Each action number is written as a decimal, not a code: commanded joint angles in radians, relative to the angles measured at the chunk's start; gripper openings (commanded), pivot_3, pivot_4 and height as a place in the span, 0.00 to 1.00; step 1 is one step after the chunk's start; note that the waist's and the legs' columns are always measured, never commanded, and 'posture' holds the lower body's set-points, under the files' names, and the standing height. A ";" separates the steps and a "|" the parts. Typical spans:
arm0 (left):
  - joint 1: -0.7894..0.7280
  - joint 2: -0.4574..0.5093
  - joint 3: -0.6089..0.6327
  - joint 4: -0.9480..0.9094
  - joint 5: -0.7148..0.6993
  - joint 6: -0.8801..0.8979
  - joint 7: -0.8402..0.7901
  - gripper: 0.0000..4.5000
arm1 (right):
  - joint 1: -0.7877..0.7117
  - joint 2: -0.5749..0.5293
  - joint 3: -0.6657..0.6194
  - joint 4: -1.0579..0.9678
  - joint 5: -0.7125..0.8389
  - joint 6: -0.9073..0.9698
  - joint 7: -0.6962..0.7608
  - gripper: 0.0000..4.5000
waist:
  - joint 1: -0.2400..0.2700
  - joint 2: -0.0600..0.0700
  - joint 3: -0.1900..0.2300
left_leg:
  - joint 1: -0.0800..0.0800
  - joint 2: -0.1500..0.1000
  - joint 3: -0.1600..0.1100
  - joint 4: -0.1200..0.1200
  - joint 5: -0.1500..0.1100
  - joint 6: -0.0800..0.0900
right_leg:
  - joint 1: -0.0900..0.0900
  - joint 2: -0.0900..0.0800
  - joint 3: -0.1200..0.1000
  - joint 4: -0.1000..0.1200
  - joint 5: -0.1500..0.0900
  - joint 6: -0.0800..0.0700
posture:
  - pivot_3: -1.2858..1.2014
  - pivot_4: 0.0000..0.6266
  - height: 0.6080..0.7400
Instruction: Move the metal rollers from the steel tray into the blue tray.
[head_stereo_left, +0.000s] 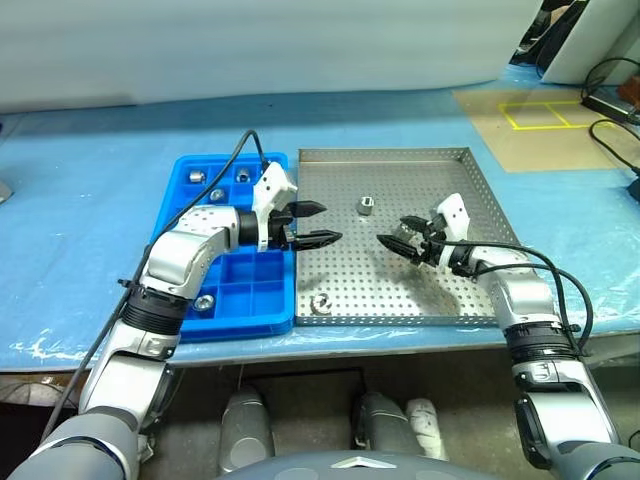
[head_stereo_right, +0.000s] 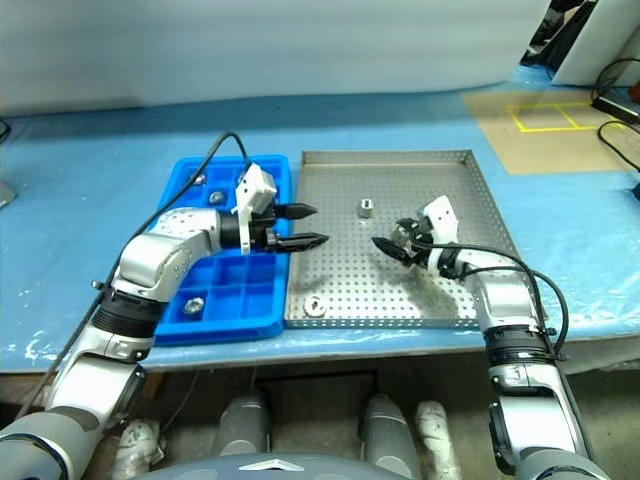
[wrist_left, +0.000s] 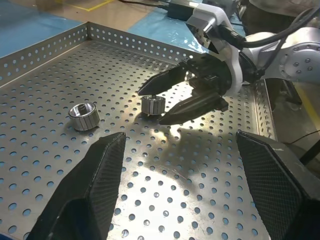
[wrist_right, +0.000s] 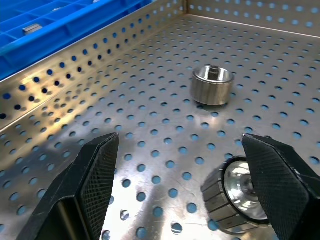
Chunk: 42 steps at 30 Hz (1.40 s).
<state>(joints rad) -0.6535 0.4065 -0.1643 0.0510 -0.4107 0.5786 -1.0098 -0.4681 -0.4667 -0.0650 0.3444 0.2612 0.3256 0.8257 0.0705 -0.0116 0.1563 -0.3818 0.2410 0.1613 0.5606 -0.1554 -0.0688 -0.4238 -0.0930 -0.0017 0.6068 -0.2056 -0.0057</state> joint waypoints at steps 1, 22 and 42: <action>-0.007 0.000 -0.009 -0.009 0.005 -0.017 -0.015 0.83 | -0.050 0.003 -0.045 -0.002 0.026 -0.031 -0.027 0.91 | -0.002 0.000 0.000 | 0.000 0.000 0.000 0.000 0.000 0.000 | 0.000 0.000 0.000 0.000 0.000 0.000 | 0.48 0.24 1.00; 0.047 -0.001 -0.007 -0.038 0.041 -0.030 0.027 0.83 | -0.055 0.016 0.018 0.191 -0.100 -0.161 -0.095 0.72 | -0.002 0.000 0.000 | 0.000 0.000 0.002 0.000 -0.002 0.003 | 0.000 0.000 0.000 -0.001 0.000 0.000 | 0.49 0.24 1.00; 0.296 0.196 0.286 -0.370 -0.067 0.110 0.183 0.83 | -0.145 0.109 0.132 -0.353 0.180 0.225 0.121 0.38 | -0.015 0.001 0.001 | 0.003 0.001 0.003 -0.010 -0.001 0.002 | -0.003 0.001 0.000 -0.003 0.000 0.000 | 0.54 0.24 1.00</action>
<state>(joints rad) -0.3734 0.5809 0.0582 -0.2593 -0.4544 0.6771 -0.8535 -0.5781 -0.3688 0.0410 0.0385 0.4003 0.5301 0.9145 0.0559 -0.0105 0.1571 -0.3787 0.2423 0.1644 0.5487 -0.1565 -0.0677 -0.4266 -0.0924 -0.0023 0.6038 -0.2062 -0.0055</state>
